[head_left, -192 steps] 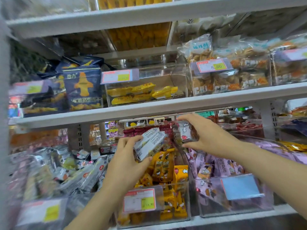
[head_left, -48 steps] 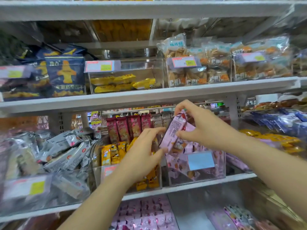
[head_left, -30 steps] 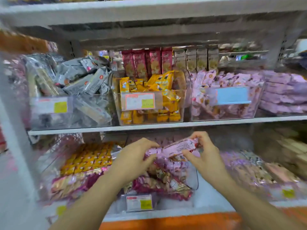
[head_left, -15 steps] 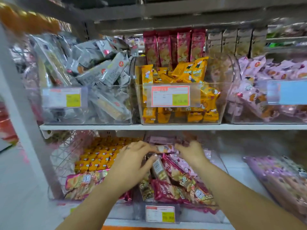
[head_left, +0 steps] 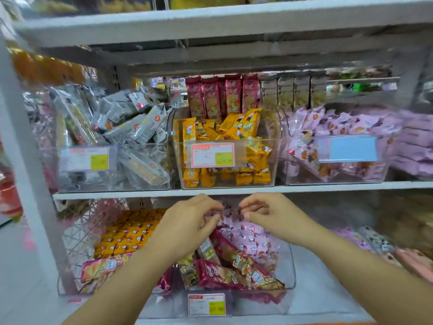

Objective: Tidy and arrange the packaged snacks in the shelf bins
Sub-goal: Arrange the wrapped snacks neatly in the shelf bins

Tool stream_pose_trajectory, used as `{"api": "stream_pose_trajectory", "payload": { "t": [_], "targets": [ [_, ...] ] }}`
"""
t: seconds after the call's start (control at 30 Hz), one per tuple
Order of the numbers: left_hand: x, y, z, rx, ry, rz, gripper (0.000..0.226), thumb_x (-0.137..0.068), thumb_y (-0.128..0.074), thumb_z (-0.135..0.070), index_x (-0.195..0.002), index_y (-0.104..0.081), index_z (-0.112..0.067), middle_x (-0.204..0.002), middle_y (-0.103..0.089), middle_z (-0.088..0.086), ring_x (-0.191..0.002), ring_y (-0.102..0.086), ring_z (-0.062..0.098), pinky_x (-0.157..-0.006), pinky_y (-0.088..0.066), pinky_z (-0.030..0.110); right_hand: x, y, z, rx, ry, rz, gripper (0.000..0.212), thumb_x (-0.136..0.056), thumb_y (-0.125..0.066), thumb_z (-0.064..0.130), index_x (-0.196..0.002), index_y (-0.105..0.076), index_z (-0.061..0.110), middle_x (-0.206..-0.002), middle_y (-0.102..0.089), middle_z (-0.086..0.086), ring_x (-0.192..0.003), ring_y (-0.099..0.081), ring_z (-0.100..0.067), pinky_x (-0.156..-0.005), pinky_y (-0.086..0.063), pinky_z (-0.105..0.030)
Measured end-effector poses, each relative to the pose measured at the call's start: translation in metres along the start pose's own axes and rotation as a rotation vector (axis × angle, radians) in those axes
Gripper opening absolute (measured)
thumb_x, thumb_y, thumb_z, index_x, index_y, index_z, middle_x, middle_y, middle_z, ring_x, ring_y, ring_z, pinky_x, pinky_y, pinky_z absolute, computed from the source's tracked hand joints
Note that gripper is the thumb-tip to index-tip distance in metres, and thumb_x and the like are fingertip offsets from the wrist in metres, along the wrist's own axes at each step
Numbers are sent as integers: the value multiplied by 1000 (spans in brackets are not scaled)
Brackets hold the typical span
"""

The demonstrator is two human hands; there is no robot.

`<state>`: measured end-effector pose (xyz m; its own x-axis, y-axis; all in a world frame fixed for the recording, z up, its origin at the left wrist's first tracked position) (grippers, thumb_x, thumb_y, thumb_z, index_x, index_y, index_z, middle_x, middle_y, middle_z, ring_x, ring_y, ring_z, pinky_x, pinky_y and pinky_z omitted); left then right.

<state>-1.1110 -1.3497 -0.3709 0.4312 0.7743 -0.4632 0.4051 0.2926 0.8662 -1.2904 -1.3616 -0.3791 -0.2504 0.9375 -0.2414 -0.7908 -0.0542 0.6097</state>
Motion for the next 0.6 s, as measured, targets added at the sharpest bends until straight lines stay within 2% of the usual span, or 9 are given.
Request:
{"api": "stream_pose_trajectory", "payload": {
  "t": [0.07,0.13,0.27,0.37,0.47,0.6],
  "targets": [
    [-7,12,-23,48,-42,-27,25,-96,-49,-35,-120,-58,-35,-112,-57,-20,-96,-56,-1,-81,-46,21,10,19,15,17,49,-13,17,-88,-64,19,-92,-63,36,-94,-68,8,-87,-65,-7,-83,-53,-24],
    [-17,25,-48,91,-98,-71,25,-96,-51,-33,-119,-60,-32,-109,-59,-18,-99,-55,1,-83,-49,27,21,38,30,32,90,-48,14,-88,-64,20,-95,-65,32,-94,-69,8,-87,-65,-7,-83,-53,-25],
    [-38,44,-89,133,-193,-158,19,-95,-54,-28,-111,-64,-30,-98,-59,-19,-95,-56,4,-81,-50,35,41,78,51,87,144,-124,17,-87,-66,19,-89,-64,36,-91,-70,7,-87,-66,-14,-81,-53,-27],
    [-57,55,-112,126,-260,-212,20,-93,-51,-30,-108,-65,-27,-97,-63,-11,-92,-57,9,-78,-49,35,52,115,57,128,166,-213,19,-87,-66,14,-86,-65,32,-85,-70,7,-80,-66,-10,-78,-52,-24],
    [-78,60,-126,158,-289,-237,20,-93,-54,-24,-108,-66,-21,-99,-64,-6,-93,-57,11,-81,-46,30,59,159,57,210,168,-325,18,-87,-66,11,-86,-65,29,-81,-67,12,-72,-63,-8,-69,-50,-16],
    [-111,63,-147,177,-317,-256,18,-94,-55,-21,-109,-66,-20,-92,-55,-15,-84,-49,0,-77,-38,16,61,219,46,351,147,-498,18,-85,-66,7,-88,-65,25,-83,-66,10,-78,-62,-11,-76,-48,-23]
  ]
}}
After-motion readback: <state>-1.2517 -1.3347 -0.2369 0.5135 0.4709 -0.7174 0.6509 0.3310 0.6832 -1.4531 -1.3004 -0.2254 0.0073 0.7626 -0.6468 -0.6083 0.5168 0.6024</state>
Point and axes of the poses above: each hand's wrist, its own x-axis away from the middle knuckle, its own y-axis out of the back of the hand, z = x × y, the point moved 5 cm from there along -x, towards the middle knuckle
